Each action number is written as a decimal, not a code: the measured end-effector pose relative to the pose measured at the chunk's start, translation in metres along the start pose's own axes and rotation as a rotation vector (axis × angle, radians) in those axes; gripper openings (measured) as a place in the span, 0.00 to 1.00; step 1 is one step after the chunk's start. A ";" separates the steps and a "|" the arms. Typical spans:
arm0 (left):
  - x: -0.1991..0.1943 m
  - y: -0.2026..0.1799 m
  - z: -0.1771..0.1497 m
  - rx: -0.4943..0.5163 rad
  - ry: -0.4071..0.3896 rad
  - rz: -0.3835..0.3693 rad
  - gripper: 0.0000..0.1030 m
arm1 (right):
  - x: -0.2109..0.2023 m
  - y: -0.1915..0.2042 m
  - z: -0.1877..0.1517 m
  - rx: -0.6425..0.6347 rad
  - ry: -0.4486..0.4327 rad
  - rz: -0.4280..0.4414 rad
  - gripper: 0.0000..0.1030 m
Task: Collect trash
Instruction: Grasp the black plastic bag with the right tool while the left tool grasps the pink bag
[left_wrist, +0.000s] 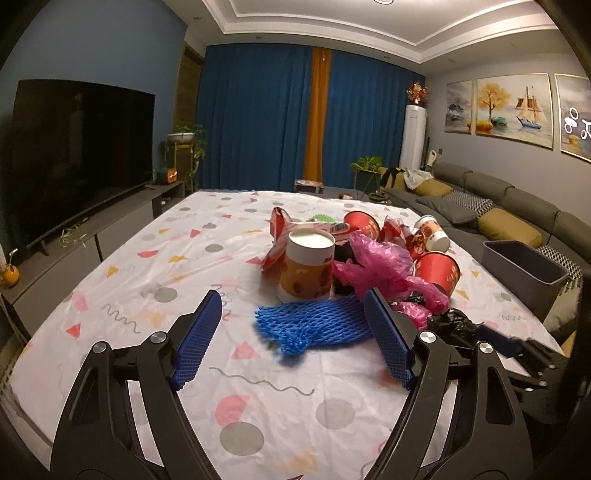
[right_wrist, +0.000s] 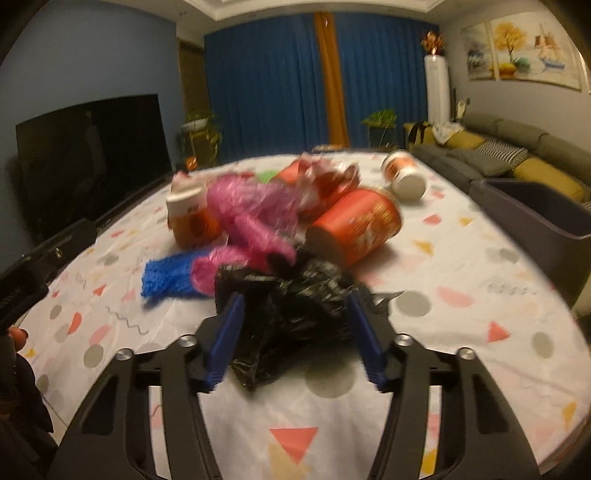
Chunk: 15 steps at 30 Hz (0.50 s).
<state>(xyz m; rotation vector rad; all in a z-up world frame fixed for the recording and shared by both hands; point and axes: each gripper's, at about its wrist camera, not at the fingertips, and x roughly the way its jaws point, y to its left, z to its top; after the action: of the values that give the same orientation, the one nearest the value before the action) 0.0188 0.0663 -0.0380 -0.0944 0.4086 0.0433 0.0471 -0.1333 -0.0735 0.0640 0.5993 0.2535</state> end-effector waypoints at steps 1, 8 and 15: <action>0.001 0.000 -0.001 0.002 0.003 -0.005 0.76 | 0.002 0.002 -0.001 -0.005 0.008 0.000 0.42; 0.008 -0.009 -0.003 0.012 0.024 -0.035 0.76 | 0.011 0.004 -0.005 -0.026 0.046 0.010 0.02; 0.012 -0.028 -0.007 0.048 0.039 -0.082 0.76 | -0.017 -0.013 -0.009 -0.029 -0.005 -0.035 0.01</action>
<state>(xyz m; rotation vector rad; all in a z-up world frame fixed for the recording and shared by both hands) 0.0284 0.0376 -0.0468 -0.0649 0.4438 -0.0495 0.0312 -0.1502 -0.0734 0.0265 0.5910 0.2282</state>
